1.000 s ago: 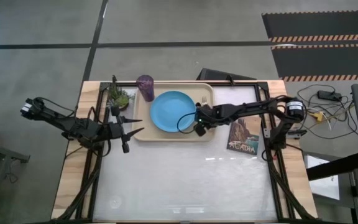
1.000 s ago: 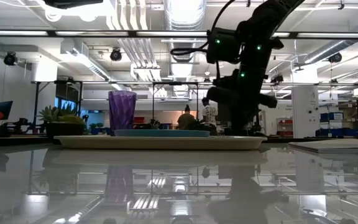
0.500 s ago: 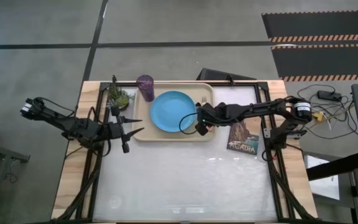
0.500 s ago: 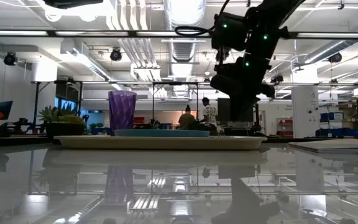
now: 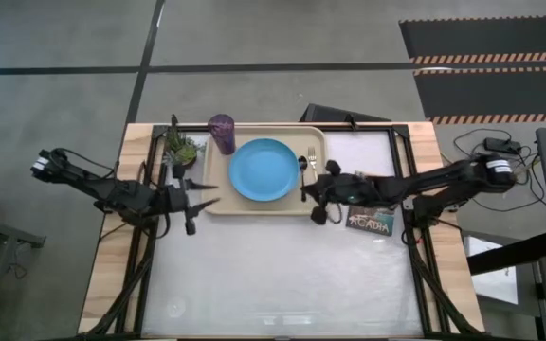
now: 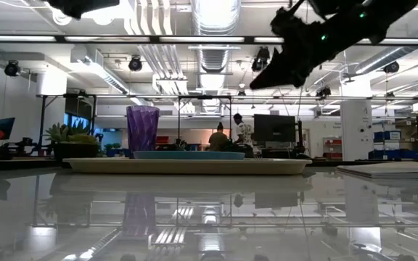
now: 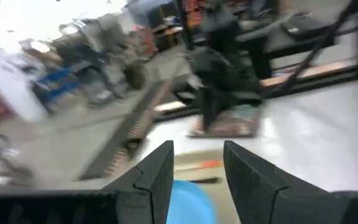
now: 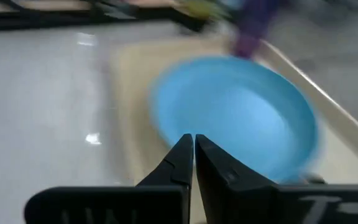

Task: Pick and place plate/cup/fork/spoon on tray
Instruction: Return to Home Position

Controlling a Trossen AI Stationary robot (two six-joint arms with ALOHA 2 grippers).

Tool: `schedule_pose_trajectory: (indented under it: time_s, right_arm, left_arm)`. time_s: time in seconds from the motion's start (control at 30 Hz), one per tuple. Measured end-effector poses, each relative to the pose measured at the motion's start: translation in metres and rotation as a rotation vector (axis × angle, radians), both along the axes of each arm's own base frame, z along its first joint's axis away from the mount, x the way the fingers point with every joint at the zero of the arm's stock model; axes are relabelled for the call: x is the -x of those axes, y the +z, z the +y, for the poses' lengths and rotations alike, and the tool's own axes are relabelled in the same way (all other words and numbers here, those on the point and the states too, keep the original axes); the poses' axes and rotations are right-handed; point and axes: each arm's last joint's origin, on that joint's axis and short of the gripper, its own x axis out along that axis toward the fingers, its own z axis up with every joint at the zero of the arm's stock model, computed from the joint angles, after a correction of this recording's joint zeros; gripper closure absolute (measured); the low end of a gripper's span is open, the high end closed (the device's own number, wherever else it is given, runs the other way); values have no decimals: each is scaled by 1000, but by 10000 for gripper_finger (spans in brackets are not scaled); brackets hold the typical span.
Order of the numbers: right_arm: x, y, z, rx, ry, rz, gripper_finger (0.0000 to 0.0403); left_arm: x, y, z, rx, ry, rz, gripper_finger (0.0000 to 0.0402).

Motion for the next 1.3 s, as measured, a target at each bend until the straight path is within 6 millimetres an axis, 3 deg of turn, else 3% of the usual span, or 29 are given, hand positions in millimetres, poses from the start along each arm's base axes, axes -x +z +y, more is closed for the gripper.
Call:
schedule_pose_trajectory:
  time_s: [0.13, 0.2, 0.53, 0.8, 0.9, 0.97, 1.13, 1.3]
  right_arm:
    - [15, 7, 10, 39, 257, -61, 394]
    - [26, 8, 10, 67, 300, -77, 394]
    - [95, -1, 8, 148, 330, -261, 394]
    - [135, -21, 7, 167, 344, -372, 394]
    - [150, -18, 6, 191, 338, -476, 394]
    - [159, -15, 6, 218, 335, -544, 394]
    - [172, -19, 6, 259, 339, -625, 394]
    - [179, -22, 9, 281, 455, -675, 394]
  left_arm:
    - [-1, -30, -5, 41, -152, 86, 280]
    - [3, -41, -4, 36, -178, 111, 288]
    - [44, -35, 12, 48, -229, 14, 396]
    - [67, -55, 21, 79, -235, -95, 400]
    - [74, -56, 24, 101, -234, -174, 400]
    - [72, -63, 24, 90, -233, -135, 400]
    - [69, -58, 22, 121, -247, -155, 400]
    - [68, -64, 21, 114, -272, -130, 400]
